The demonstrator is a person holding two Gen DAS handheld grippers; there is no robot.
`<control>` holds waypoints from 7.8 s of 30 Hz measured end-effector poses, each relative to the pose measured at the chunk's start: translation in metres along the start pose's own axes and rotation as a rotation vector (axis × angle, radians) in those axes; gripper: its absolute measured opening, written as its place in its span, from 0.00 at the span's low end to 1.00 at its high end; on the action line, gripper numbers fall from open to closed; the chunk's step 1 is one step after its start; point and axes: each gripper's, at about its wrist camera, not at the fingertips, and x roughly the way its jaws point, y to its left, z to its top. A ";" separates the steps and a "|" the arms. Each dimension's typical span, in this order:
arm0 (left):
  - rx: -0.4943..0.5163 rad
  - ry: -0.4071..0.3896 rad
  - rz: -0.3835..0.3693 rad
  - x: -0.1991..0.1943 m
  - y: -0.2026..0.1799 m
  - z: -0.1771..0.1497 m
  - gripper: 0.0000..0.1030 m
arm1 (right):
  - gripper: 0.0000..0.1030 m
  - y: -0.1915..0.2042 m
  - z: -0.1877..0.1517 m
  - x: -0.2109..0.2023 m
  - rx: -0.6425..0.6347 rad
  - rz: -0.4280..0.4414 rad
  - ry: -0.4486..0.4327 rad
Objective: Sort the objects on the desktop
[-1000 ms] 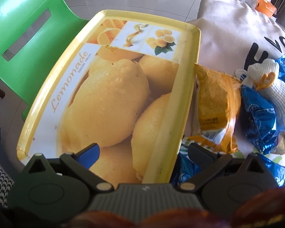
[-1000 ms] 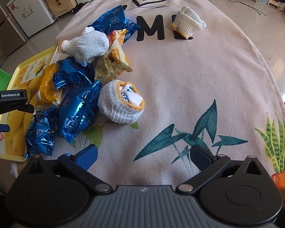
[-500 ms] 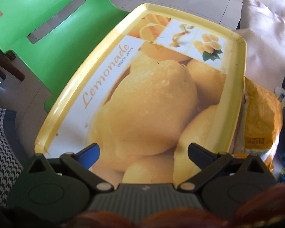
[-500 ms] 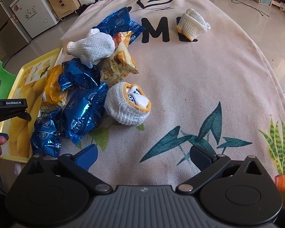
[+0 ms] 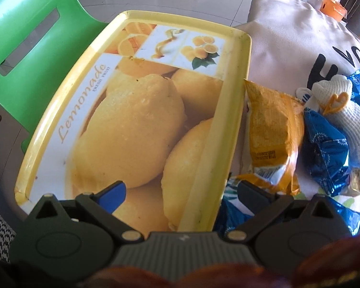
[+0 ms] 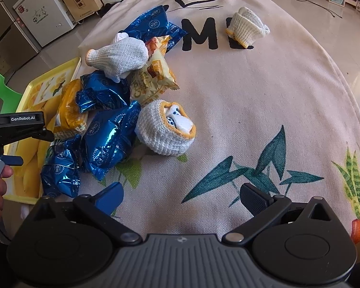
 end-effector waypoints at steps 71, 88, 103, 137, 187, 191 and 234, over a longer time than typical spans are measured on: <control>-0.055 0.090 -0.229 -0.017 -0.025 0.031 1.00 | 0.86 0.124 0.020 0.056 -0.654 0.030 -0.231; -0.117 0.100 -0.415 0.011 -0.074 0.052 1.00 | 0.85 0.073 0.047 0.048 -0.515 -0.115 -0.246; 0.008 0.077 -0.421 -0.018 -0.096 0.031 1.00 | 0.87 0.053 0.045 0.002 -0.391 -0.060 -0.253; 0.129 0.042 -0.172 -0.103 -0.085 -0.112 1.00 | 0.88 -0.036 -0.013 -0.083 0.000 -0.104 -0.142; 0.234 -0.003 0.020 -0.104 -0.119 -0.124 1.00 | 0.92 -0.047 -0.004 -0.072 0.078 -0.013 -0.121; 0.240 -0.020 0.014 -0.110 -0.117 -0.124 1.00 | 0.92 -0.046 -0.005 -0.071 0.071 -0.004 -0.122; 0.211 -0.055 -0.005 -0.127 -0.106 -0.127 1.00 | 0.92 -0.047 -0.009 -0.075 0.057 -0.015 -0.148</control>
